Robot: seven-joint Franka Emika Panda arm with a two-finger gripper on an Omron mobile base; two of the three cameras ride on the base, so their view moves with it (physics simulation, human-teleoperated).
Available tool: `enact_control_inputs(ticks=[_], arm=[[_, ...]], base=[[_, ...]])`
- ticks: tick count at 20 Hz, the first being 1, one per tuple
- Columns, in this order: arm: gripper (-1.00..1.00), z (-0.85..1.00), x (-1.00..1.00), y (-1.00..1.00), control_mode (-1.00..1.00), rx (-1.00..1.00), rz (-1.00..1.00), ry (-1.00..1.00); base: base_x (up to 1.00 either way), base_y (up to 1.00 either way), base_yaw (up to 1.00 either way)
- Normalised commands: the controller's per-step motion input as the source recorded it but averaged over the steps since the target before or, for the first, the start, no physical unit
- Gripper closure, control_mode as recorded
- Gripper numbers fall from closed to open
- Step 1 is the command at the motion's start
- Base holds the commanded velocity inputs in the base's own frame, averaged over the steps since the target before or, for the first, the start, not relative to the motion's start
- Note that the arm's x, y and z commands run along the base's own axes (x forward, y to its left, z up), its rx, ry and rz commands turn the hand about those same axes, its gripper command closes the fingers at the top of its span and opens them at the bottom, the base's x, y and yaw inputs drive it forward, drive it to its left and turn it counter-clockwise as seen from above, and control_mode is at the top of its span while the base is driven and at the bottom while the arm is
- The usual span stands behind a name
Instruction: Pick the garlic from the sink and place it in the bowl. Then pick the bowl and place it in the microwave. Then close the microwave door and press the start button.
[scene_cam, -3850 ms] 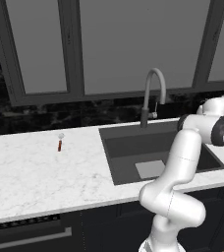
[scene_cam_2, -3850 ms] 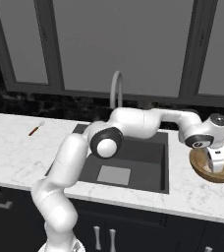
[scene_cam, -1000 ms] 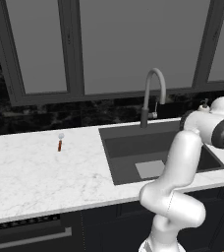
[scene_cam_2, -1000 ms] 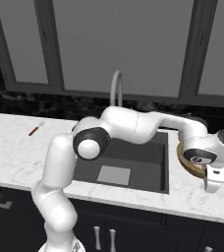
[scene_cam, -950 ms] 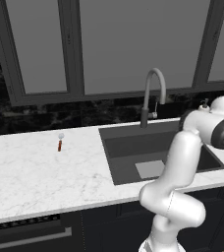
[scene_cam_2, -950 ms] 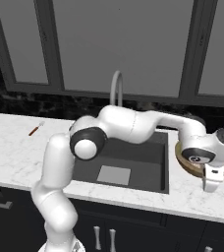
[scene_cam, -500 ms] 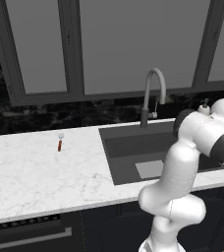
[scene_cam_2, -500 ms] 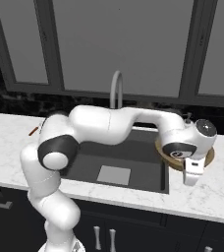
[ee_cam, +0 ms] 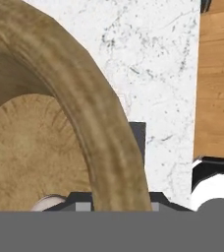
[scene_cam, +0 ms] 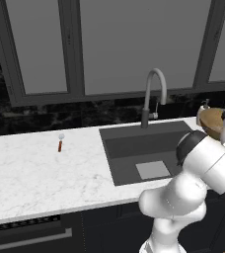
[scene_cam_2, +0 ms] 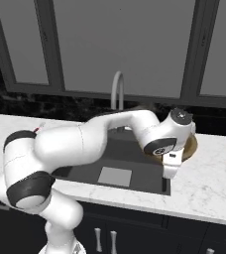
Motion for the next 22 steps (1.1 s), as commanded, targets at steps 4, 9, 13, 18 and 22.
enact_control_inputs(ticks=[4,9,13,18,22], arm=[[1.00,0.25,-0.11,0.59,-1.00,0.00,0.00,0.05],[1.00,0.21,-0.23,0.46,-1.00,0.00,0.00,0.03],[1.00,0.01,-0.26,0.13,-1.00,0.00,0.00,0.00],[1.00,0.02,-0.41,0.12,-1.00,0.00,-0.01,-0.08],[1.00,0.00,0.00,0.00,1.00,0.00,0.00,0.00]], base=[[0.00,0.00,0.00],[0.00,0.00,0.00],[0.00,0.00,0.00],[0.00,0.00,0.00],[-0.56,0.17,-0.31]])
